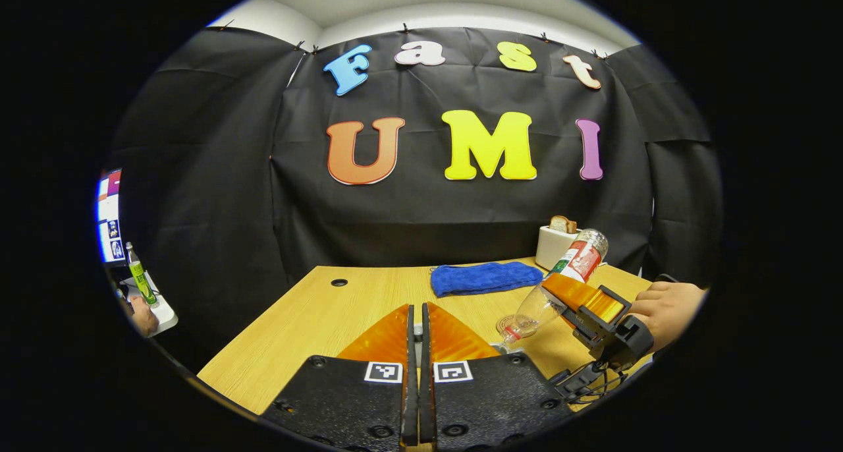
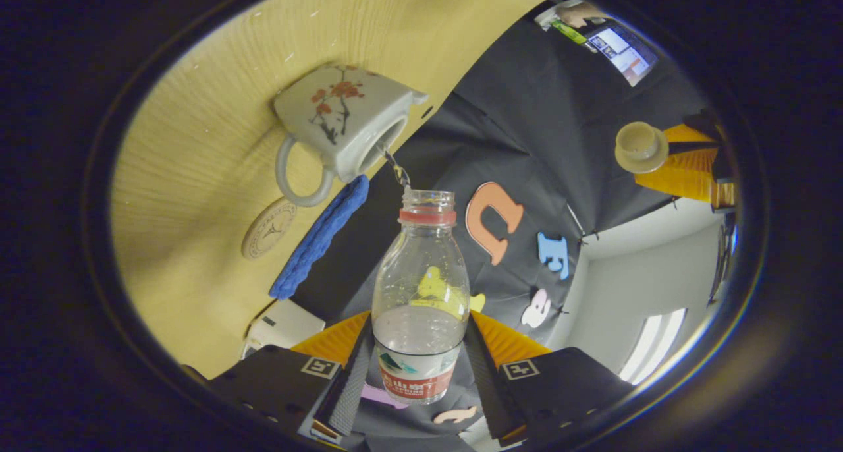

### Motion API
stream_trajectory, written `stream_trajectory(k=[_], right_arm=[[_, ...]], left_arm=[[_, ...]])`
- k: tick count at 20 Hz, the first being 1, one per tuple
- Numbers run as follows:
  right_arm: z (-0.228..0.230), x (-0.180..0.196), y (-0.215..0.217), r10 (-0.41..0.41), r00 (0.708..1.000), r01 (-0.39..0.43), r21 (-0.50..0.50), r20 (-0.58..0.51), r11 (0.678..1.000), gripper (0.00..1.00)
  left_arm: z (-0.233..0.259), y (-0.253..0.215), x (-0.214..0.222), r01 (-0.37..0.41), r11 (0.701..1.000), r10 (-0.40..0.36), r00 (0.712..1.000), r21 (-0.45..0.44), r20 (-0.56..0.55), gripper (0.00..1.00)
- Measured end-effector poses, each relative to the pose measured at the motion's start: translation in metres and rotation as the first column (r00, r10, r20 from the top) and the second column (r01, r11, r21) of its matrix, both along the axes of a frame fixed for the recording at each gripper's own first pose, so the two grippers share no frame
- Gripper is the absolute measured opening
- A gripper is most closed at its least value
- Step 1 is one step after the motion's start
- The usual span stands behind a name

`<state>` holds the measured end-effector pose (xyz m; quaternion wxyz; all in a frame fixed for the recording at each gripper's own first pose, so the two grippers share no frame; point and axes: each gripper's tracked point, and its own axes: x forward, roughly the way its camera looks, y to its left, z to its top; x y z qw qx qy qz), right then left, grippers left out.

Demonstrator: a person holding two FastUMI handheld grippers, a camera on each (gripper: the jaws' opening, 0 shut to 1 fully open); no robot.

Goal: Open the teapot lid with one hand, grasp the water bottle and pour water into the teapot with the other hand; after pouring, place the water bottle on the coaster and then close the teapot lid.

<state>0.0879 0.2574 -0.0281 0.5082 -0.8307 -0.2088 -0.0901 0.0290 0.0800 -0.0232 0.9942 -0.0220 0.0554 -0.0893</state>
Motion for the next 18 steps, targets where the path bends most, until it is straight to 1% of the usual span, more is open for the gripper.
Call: stream_trajectory(k=[4, 5, 6, 7, 12, 14, 17, 18], right_arm=[[0.005, -0.006, 0.007, 0.018, 0.999, -0.017, -0.030, 0.033, 0.999, 0.75], [0.008, -0.008, 0.009, 0.024, 0.999, -0.023, -0.036, 0.048, 0.999, 0.74], [0.009, -0.008, 0.011, 0.027, 0.998, -0.026, -0.038, 0.053, 0.999, 0.76], [0.009, -0.008, 0.012, 0.029, 0.998, -0.027, -0.041, 0.054, 0.999, 0.74], [0.011, -0.010, 0.013, 0.028, 0.998, -0.025, -0.052, 0.064, 0.998, 0.74], [0.011, -0.011, 0.013, 0.027, 0.997, -0.023, -0.054, 0.069, 0.998, 0.76], [0.011, -0.011, 0.013, 0.030, 0.997, -0.026, -0.053, 0.069, 0.998, 0.76], [0.011, -0.011, 0.012, 0.028, 0.997, -0.024, -0.051, 0.071, 0.998, 0.74]], left_arm=[[-0.002, 0.000, 0.001, -0.003, 1.000, 0.003, 1.000, 0.012, -0.008, 0.03], [-0.002, 0.000, 0.001, -0.002, 1.000, 0.002, 1.000, 0.013, -0.007, 0.04], [-0.002, 0.000, 0.001, -0.002, 1.000, 0.002, 1.000, 0.014, -0.007, 0.04], [-0.002, 0.000, 0.001, -0.003, 1.000, 0.003, 1.000, 0.014, -0.008, 0.04], [-0.006, 0.003, 0.003, -0.013, 1.000, 0.013, 1.000, 0.014, -0.025, 0.03], [-0.007, 0.002, 0.003, -0.007, 1.000, 0.008, 1.000, 0.013, -0.027, 0.03], [-0.006, -0.004, 0.002, 0.005, 1.000, -0.004, 1.000, 0.026, -0.020, 0.04], [-0.005, -0.005, 0.001, 0.008, 0.999, -0.007, 1.000, 0.031, -0.018, 0.04]])
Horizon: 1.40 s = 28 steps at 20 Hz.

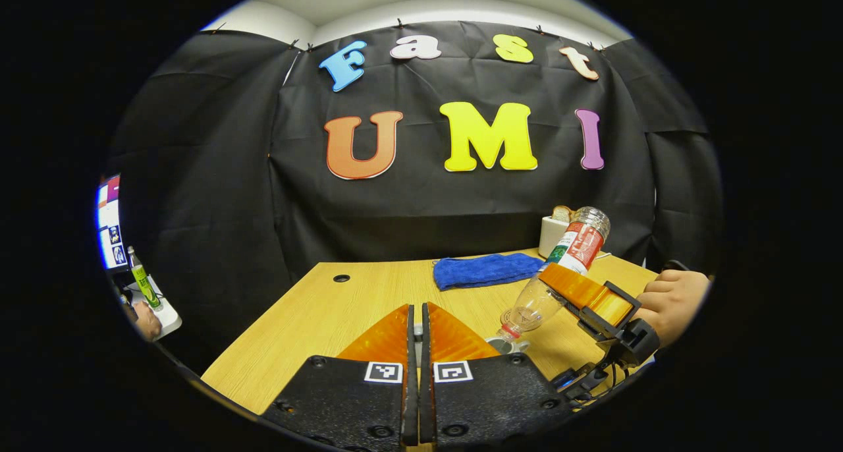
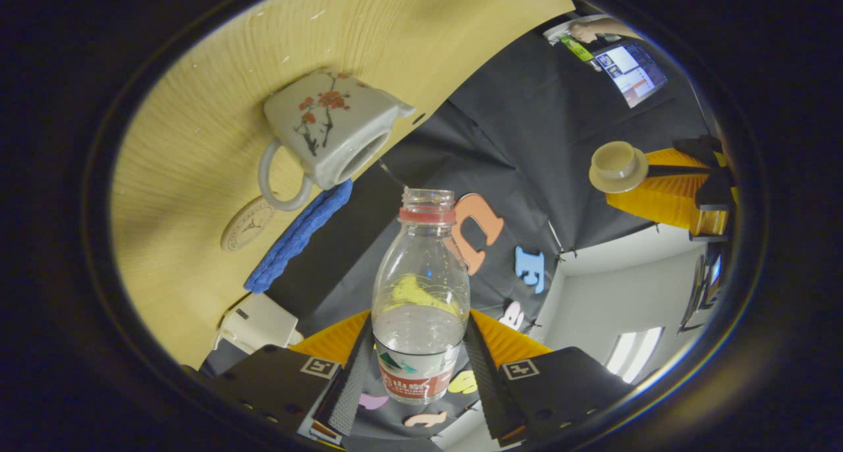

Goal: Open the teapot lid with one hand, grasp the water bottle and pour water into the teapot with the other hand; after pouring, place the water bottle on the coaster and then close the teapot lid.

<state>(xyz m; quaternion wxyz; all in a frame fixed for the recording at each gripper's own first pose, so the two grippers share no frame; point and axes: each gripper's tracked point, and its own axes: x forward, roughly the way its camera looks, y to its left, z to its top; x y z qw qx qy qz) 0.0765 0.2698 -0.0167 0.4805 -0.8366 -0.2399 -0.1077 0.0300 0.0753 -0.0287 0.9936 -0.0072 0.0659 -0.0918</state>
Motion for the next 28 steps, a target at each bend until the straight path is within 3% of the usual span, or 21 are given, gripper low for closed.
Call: stream_trajectory(k=[4, 8, 11, 14, 17, 21, 26, 28], right_arm=[[0.001, 0.002, -0.003, -0.010, 1.000, 0.010, 0.003, 0.000, 1.000, 0.74], [0.003, 0.001, -0.008, -0.011, 1.000, 0.011, 0.049, -0.005, 0.999, 0.74], [0.002, 0.005, -0.017, 0.026, 0.997, -0.011, 0.209, -0.072, 0.978, 0.74], [-0.007, 0.016, -0.039, 0.056, 0.979, 0.038, 0.440, -0.198, 0.897, 0.74], [-0.008, 0.021, -0.050, 0.151, 0.959, 0.032, 0.620, -0.241, 0.784, 0.74], [-0.018, 0.036, -0.064, 0.273, 0.918, 0.083, 0.812, -0.288, 0.578, 0.77], [-0.023, 0.053, -0.071, 0.434, 0.852, 0.183, 0.943, -0.293, 0.277, 0.77], [-0.026, 0.062, -0.053, 0.575, 0.776, 0.237, 0.965, -0.258, 0.113, 0.74]], left_arm=[[0.003, 0.009, -0.001, -0.023, 0.999, 0.023, 1.000, 0.024, 0.015, 0.03], [0.000, 0.014, 0.004, -0.029, 1.000, 0.029, 1.000, -0.008, 0.002, 0.04], [-0.002, 0.017, 0.004, -0.034, 0.999, 0.034, 0.999, -0.006, -0.003, 0.04], [0.001, 0.019, 0.005, -0.039, 0.999, 0.039, 0.999, -0.015, 0.004, 0.03], [0.003, 0.019, 0.005, -0.040, 0.999, 0.041, 0.999, -0.021, 0.008, 0.03], [0.001, 0.014, 0.006, -0.030, 0.999, 0.030, 1.000, -0.017, 0.007, 0.04], [-0.003, 0.018, 0.009, -0.037, 0.999, 0.037, 0.999, -0.011, -0.001, 0.04], [-0.005, 0.022, 0.009, -0.040, 0.999, 0.040, 0.999, -0.018, -0.009, 0.04]])
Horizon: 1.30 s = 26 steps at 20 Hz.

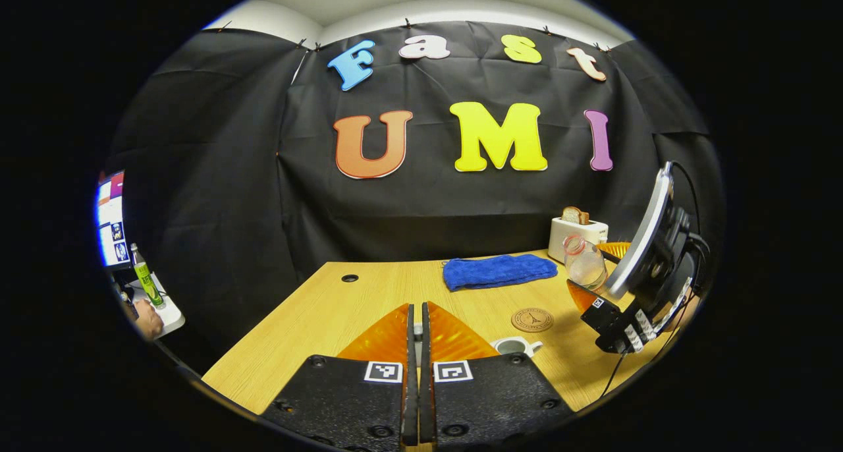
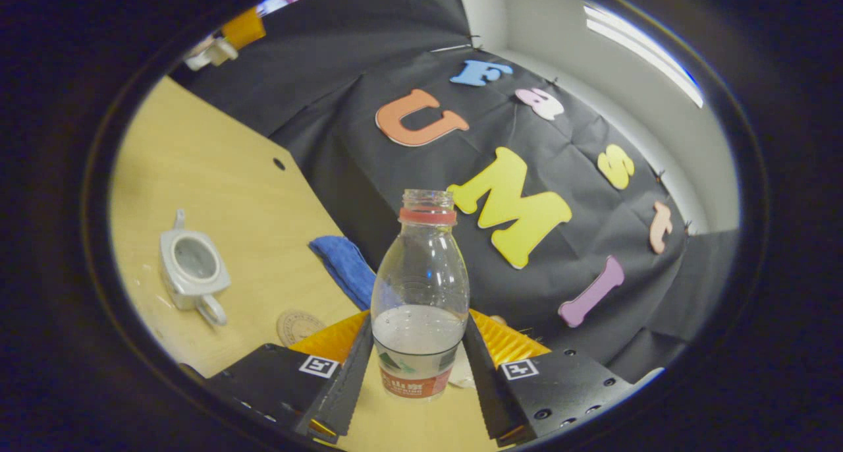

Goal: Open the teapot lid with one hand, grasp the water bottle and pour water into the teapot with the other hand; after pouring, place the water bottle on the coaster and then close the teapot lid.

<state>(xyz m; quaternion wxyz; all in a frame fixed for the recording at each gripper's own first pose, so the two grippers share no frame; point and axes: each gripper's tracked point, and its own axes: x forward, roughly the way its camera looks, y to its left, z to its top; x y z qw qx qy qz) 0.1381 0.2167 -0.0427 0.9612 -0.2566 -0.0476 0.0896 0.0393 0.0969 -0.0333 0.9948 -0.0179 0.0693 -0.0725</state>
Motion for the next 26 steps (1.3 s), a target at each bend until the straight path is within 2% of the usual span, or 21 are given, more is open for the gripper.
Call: stream_trajectory(k=[1, 2, 3, 7, 10, 13, 14, 17, 21, 23, 26], right_arm=[[-0.003, 0.003, 0.006, 0.039, 0.998, -0.035, 0.091, -0.042, 0.995, 0.77], [-0.010, 0.006, 0.007, 0.063, 0.995, -0.048, 0.164, -0.083, 0.985, 0.74], [-0.012, 0.011, 0.007, 0.074, 0.991, -0.048, 0.220, -0.110, 0.974, 0.77], [-0.020, 0.028, 0.020, 0.133, 0.973, -0.057, 0.364, -0.188, 0.930, 0.77], [-0.024, 0.041, 0.023, 0.169, 0.960, -0.039, 0.493, -0.222, 0.869, 0.77], [-0.012, 0.050, 0.026, 0.195, 0.957, -0.022, 0.617, -0.216, 0.787, 0.77], [-0.011, 0.053, 0.024, 0.186, 0.957, -0.005, 0.626, -0.224, 0.780, 0.77], [-0.014, 0.056, 0.023, 0.164, 0.955, 0.020, 0.608, -0.246, 0.794, 0.77], [-0.018, 0.059, 0.028, 0.182, 0.949, 0.012, 0.608, -0.257, 0.794, 0.75], [-0.019, 0.061, 0.026, 0.161, 0.953, 0.021, 0.585, -0.257, 0.811, 0.77], [-0.019, 0.058, 0.032, 0.164, 0.953, 0.015, 0.579, -0.256, 0.815, 0.77]], left_arm=[[-0.002, 0.001, 0.000, 0.004, 1.000, -0.004, 1.000, -0.002, -0.006, 0.04], [-0.002, 0.003, 0.001, 0.004, 1.000, -0.004, 1.000, -0.002, -0.008, 0.04], [-0.003, 0.007, 0.003, -0.006, 1.000, 0.006, 1.000, -0.007, -0.010, 0.04], [-0.005, 0.008, 0.002, -0.012, 1.000, 0.012, 1.000, -0.016, -0.014, 0.04], [-0.009, 0.006, 0.005, -0.010, 1.000, 0.010, 1.000, -0.006, -0.023, 0.04], [-0.012, 0.004, 0.008, -0.007, 1.000, 0.007, 1.000, 0.006, -0.029, 0.04], [-0.012, 0.004, 0.007, -0.006, 1.000, 0.006, 1.000, 0.005, -0.031, 0.04], [-0.014, 0.005, 0.008, -0.008, 1.000, 0.008, 0.999, 0.002, -0.038, 0.04], [-0.013, 0.005, 0.008, -0.012, 1.000, 0.012, 0.999, -0.004, -0.040, 0.04], [-0.013, 0.005, 0.007, -0.008, 1.000, 0.008, 0.999, -0.001, -0.037, 0.04], [-0.014, 0.005, 0.008, -0.007, 1.000, 0.008, 0.999, 0.004, -0.036, 0.04]])
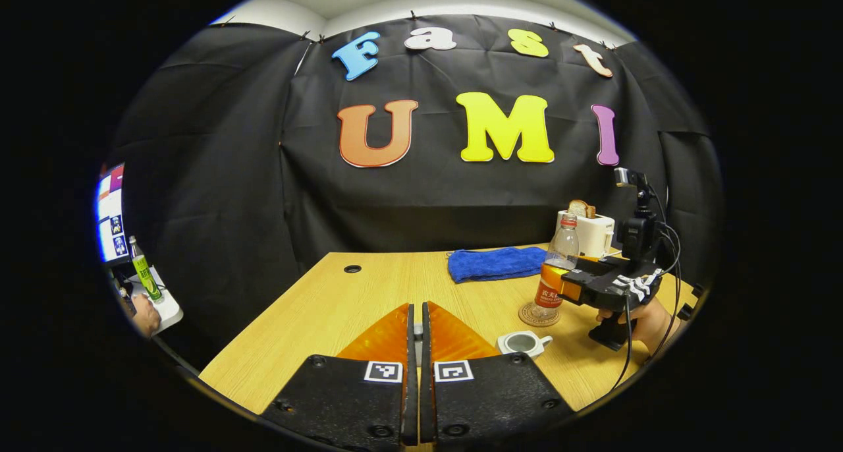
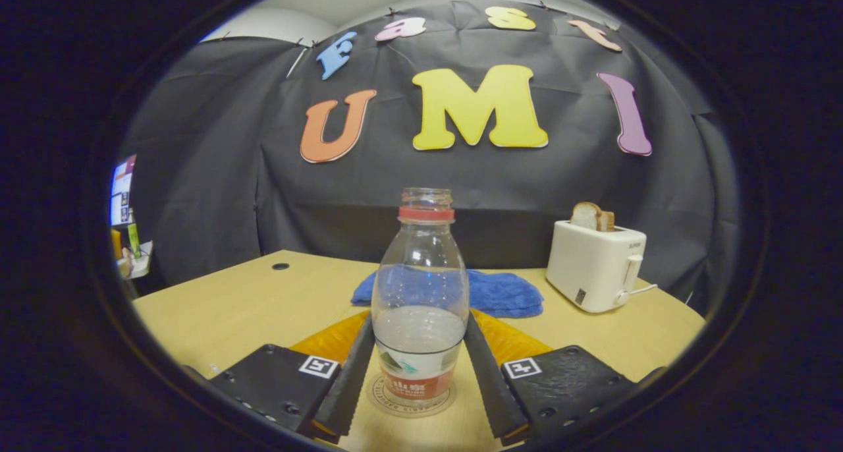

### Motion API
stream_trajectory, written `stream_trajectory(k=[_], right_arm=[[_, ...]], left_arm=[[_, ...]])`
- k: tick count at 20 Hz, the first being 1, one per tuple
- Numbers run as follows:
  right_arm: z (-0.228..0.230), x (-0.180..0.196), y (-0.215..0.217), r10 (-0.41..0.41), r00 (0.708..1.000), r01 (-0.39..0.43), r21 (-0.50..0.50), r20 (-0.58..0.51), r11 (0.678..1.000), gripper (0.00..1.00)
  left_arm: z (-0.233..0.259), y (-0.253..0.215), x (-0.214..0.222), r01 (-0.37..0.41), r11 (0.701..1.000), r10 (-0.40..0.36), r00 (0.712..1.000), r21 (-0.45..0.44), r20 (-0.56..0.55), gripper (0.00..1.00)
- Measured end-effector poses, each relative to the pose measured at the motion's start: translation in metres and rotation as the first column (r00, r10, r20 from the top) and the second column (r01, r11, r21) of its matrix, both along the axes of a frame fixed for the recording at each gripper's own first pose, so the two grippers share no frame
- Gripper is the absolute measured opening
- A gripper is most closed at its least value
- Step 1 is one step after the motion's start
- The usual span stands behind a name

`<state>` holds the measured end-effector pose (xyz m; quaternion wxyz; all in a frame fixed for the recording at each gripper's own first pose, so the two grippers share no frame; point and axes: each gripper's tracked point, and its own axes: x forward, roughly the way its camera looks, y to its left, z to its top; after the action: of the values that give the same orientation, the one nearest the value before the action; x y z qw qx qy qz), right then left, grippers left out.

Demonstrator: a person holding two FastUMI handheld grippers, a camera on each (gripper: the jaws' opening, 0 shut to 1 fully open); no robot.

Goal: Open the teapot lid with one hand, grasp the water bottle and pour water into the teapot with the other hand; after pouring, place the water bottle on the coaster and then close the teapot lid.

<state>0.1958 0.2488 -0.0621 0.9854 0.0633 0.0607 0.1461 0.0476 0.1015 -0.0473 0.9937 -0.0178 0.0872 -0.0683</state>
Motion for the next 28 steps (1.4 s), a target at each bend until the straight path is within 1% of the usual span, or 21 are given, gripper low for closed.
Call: stream_trajectory(k=[2, 3, 5, 6, 8, 10, 11, 12, 15, 18, 20, 24, 25, 26, 28], right_arm=[[-0.002, -0.002, 0.005, 0.023, 1.000, -0.023, 0.022, -0.014, 0.999, 0.77], [-0.001, -0.001, 0.005, 0.029, 1.000, -0.029, 0.026, -0.013, 0.999, 0.79], [-0.004, 0.000, 0.004, 0.015, 1.000, -0.014, 0.002, -0.020, 1.000, 0.78], [-0.006, 0.000, 0.006, 0.020, 0.999, -0.020, -0.003, -0.026, 1.000, 0.78], [-0.007, -0.002, 0.008, 0.025, 0.999, -0.025, -0.001, -0.033, 1.000, 0.82], [-0.006, -0.003, 0.005, 0.017, 0.999, -0.018, -0.006, -0.029, 1.000, 0.89], [-0.005, -0.003, 0.004, 0.015, 1.000, -0.016, -0.007, -0.025, 1.000, 0.96], [-0.003, -0.003, 0.003, 0.015, 1.000, -0.015, -0.005, -0.018, 1.000, 0.98], [0.005, -0.011, -0.003, 0.013, 1.000, -0.013, 0.012, 0.001, 1.000, 0.97], [0.018, -0.027, -0.013, 0.014, 1.000, -0.015, 0.035, 0.026, 0.999, 0.97], [0.025, -0.037, -0.026, 0.001, 0.998, -0.003, 0.032, 0.055, 0.999, 0.97], [0.022, -0.058, -0.049, -0.012, 0.997, 0.011, 0.005, 0.080, 1.000, 0.97], [0.019, -0.064, -0.054, -0.016, 0.996, 0.016, -0.003, 0.083, 1.000, 0.96], [0.017, -0.069, -0.060, -0.022, 0.996, 0.024, -0.017, 0.090, 1.000, 0.97], [0.012, -0.079, -0.070, -0.041, 0.994, 0.045, -0.041, 0.104, 0.998, 0.97]], left_arm=[[0.001, 0.000, 0.000, -0.002, 1.000, 0.002, 1.000, 0.000, -0.001, 0.04], [0.001, -0.001, 0.000, -0.002, 1.000, 0.002, 1.000, 0.000, -0.001, 0.04], [0.001, 0.000, -0.001, -0.002, 1.000, 0.002, 1.000, -0.002, 0.000, 0.04], [0.001, 0.000, -0.001, -0.002, 1.000, 0.002, 1.000, -0.003, 0.000, 0.04], [0.001, 0.000, 0.000, -0.002, 1.000, 0.002, 1.000, -0.001, -0.001, 0.04], [0.000, 0.000, -0.001, -0.003, 1.000, 0.003, 1.000, 0.001, -0.002, 0.04], [0.000, -0.001, 0.000, -0.002, 1.000, 0.002, 1.000, 0.000, -0.002, 0.04], [0.001, -0.001, 0.000, 0.000, 1.000, 0.000, 1.000, -0.001, -0.001, 0.04], [0.004, -0.010, -0.003, 0.040, 0.999, -0.040, 0.999, -0.032, 0.007, 0.04], [0.008, -0.021, -0.003, 0.077, 0.996, -0.076, 0.997, -0.038, 0.028, 0.04], [0.007, -0.037, -0.005, 0.130, 0.990, -0.129, 0.991, -0.060, 0.025, 0.04], [-0.002, -0.054, 0.001, 0.164, 0.982, -0.164, 0.986, -0.090, 0.009, 0.04], [-0.005, -0.062, 0.001, 0.182, 0.978, -0.183, 0.983, -0.100, 0.002, 0.05], [-0.006, -0.069, 0.000, 0.198, 0.973, -0.200, 0.980, -0.114, -0.002, 0.04], [-0.001, -0.080, 0.000, 0.217, 0.966, -0.217, 0.976, -0.139, 0.017, 0.04]])
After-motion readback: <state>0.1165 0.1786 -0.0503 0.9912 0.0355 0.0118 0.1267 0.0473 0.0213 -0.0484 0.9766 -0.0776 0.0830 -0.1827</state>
